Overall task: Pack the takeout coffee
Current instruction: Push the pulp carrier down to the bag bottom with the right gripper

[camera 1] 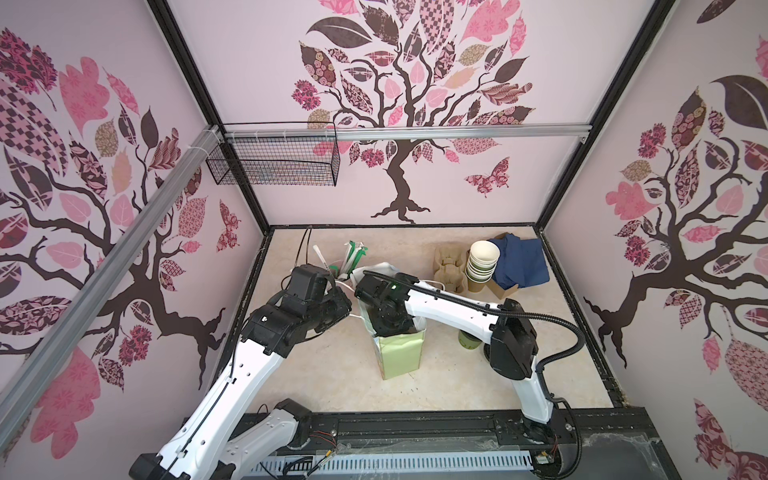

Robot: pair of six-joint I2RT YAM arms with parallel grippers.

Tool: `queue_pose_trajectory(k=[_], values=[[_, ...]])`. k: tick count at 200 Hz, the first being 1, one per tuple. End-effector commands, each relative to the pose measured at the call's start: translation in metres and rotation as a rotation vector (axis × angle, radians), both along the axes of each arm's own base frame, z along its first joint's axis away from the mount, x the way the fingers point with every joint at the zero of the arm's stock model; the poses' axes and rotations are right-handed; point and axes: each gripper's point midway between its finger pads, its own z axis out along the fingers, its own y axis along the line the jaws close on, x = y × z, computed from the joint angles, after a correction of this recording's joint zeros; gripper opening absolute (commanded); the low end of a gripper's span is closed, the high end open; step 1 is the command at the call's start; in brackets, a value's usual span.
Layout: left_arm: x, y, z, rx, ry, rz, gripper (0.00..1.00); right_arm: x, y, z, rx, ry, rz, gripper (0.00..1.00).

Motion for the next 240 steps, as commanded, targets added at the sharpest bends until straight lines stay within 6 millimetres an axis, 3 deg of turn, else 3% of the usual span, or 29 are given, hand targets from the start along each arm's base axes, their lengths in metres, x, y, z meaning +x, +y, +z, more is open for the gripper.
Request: queue_pose_trajectory(k=[1,23,42,100,173,201,240], values=[[0.003,0.001,-0.004,0.004,-0.014,0.003,0.12,-0.001,0.0,-0.016,-0.028,0.02,0.012,0.45],[0.004,0.001,-0.004,0.001,-0.018,0.004,0.12,-0.002,-0.001,-0.025,-0.037,0.036,0.016,0.51],[0.003,0.0,-0.005,0.0,-0.016,0.001,0.13,-0.002,0.0,-0.018,-0.031,0.033,0.015,0.59],[0.003,-0.001,-0.008,0.006,-0.012,-0.015,0.12,0.009,0.011,0.054,0.085,-0.052,0.006,0.75],[0.003,-0.005,-0.008,0.006,-0.011,-0.035,0.1,0.013,0.013,0.121,0.208,-0.141,-0.017,0.8],[0.008,-0.016,0.008,-0.053,-0.07,-0.073,0.09,0.015,0.012,0.11,0.183,-0.141,-0.019,0.79],[0.014,-0.038,0.06,-0.213,-0.244,-0.144,0.05,0.018,0.014,0.086,0.14,-0.134,0.003,0.67]])
